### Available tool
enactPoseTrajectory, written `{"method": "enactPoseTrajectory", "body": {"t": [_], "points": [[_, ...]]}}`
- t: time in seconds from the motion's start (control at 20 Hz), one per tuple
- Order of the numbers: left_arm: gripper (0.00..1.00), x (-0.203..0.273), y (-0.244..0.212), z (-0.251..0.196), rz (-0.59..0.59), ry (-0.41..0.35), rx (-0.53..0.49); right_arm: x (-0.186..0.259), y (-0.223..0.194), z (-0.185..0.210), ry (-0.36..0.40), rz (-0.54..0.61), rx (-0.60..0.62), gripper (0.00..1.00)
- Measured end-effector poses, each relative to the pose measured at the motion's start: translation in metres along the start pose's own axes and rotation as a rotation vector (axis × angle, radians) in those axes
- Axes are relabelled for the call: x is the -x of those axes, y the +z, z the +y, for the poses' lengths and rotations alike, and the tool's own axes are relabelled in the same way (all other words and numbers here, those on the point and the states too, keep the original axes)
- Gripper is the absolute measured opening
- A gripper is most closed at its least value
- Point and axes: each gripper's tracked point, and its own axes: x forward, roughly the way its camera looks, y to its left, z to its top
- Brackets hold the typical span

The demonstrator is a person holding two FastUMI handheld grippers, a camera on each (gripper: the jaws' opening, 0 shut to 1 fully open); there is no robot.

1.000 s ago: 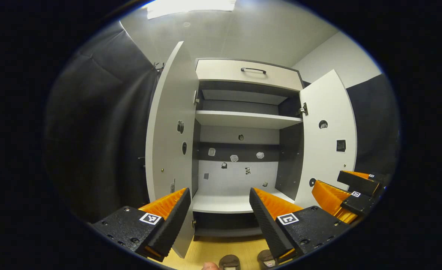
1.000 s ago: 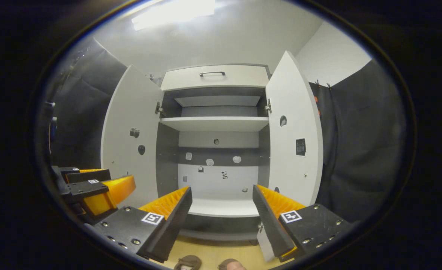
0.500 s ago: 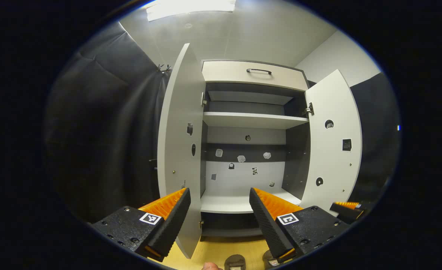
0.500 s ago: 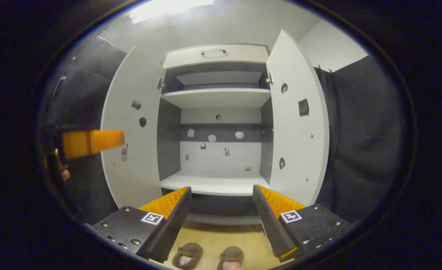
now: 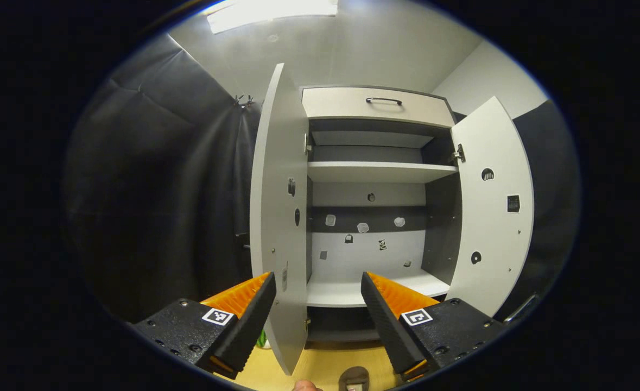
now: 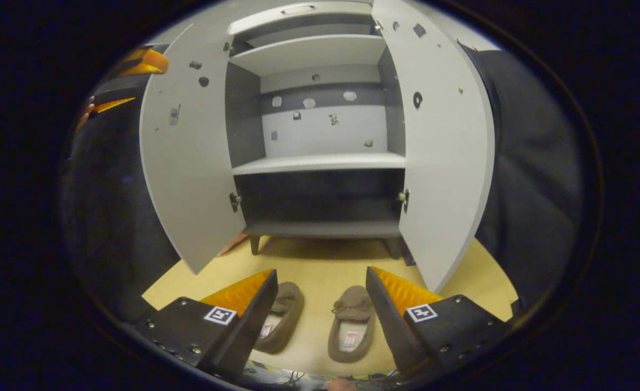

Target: Grab one shoe with the right hand and put it into the shoe cabinet, grab the other shoe with the left hand and put it into the shoe cabinet; then close the right door with the right hand and the left door with the left hand.

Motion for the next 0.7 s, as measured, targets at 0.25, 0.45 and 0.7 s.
{"method": "enactPoseTrajectory", "body": {"t": [0.25, 0.45, 0.7], "points": [[0.96, 0.003, -0.004, 0.012, 0.017, 0.037, -0.023, -0.034, -0.088, -0.001, 0.015, 0.203, -0.027, 0.98], [0.96, 0.005, -0.009, 0.023, 0.040, 0.068, -0.040, -0.063, -0.132, -0.010, -0.009, 0.298, -0.023, 0.96], [0.96, 0.010, -0.019, 0.038, 0.072, 0.116, -0.066, -0.109, -0.144, -0.021, -0.043, 0.329, -0.023, 0.99]]}}
